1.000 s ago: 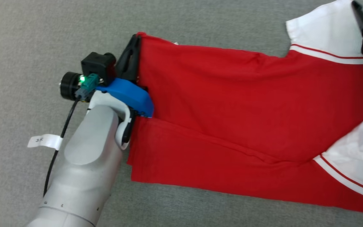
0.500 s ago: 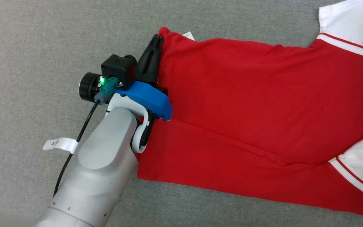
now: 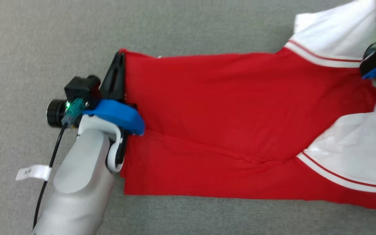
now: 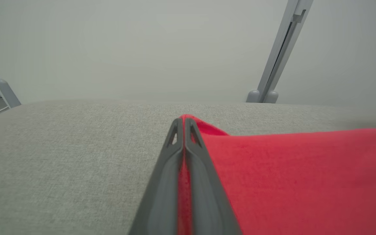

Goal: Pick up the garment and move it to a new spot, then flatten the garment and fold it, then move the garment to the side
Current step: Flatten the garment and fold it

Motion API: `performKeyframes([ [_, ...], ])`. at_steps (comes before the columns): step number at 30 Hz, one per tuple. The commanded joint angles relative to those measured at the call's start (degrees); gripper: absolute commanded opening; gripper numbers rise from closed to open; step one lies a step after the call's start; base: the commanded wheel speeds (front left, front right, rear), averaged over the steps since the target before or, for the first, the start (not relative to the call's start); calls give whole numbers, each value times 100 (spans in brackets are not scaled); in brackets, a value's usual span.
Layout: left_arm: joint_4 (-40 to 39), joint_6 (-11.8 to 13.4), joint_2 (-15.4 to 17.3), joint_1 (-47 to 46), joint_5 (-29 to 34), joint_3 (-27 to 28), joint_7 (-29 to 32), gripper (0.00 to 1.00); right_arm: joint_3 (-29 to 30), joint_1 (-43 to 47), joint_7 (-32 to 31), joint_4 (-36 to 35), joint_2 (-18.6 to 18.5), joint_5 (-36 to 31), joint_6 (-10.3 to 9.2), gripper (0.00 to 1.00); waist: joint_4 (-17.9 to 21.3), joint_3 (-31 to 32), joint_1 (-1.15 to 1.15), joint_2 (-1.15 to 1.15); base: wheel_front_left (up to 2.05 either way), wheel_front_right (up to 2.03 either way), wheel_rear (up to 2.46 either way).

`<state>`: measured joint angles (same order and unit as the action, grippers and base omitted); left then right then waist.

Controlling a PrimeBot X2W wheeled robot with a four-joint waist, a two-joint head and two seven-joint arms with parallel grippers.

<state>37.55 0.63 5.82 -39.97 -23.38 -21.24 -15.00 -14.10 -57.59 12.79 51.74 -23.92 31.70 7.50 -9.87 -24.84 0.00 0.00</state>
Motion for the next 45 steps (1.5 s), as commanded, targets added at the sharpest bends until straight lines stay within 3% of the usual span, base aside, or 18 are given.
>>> performKeyframes([
  [1, 51, -20, 90, 174, 66, 94, -25, 0, -119, 374, 87, -275, 44, 175, -1, 0, 336, 387, 0, 0, 0, 0, 0],
  [13, 183, -87, 203, 1358, 198, 577, -25, 0, 116, 2747, 235, -1572, 274, 1113, -2, 0, 789, 1234, 0, 0, 0, 0, 0],
  [18, 285, -103, 104, 2002, 234, 718, -25, 0, 218, 3572, 239, -1666, 552, 1190, -1, 0, 892, 1460, 0, 0, 0, 0, 0],
  [25, 262, -119, -24, 2508, 341, 859, -25, 0, 293, 4002, 242, -1539, 740, 973, -2, 0, 850, 1604, 0, 0, 0, 0, 0],
  [26, 248, -116, -43, 2540, 365, 868, -25, 1, 328, 4020, 242, -1477, 752, 896, -2, 8, 841, 1619, 0, 0, 0, 0, 0],
  [27, 223, -86, -61, 2569, 400, 883, -25, 40, 333, 4027, 242, -1443, 766, 792, -1, 80, 832, 1638, 0, 0, 0, 0, 0],
  [28, 173, -47, -81, 2612, 394, 931, -25, 91, 357, 4005, 243, -1457, 775, 660, -1, 100, 829, 1657, 0, 0, 0, 0, 0],
  [29, 91, 2, -96, 2654, 422, 988, -25, 100, 409, 3973, 243, -1486, 742, 460, -2, 100, 828, 1668, 0, 0, 0, 0, 0],
  [37, -1142, 248, -157, 3220, 1171, 1204, -21, 100, 968, 4183, 240, -1953, 1019, -1508, -2, 100, 802, 1805, 0, 0, 0, 0, 0],
  [45, -1318, 131, -250, 3632, 1415, 1115, -21, 100, 1173, 4371, 240, -1646, 1454, -2134, -1, 100, 803, 2001, 0, 0, 0, 0, 0],
])
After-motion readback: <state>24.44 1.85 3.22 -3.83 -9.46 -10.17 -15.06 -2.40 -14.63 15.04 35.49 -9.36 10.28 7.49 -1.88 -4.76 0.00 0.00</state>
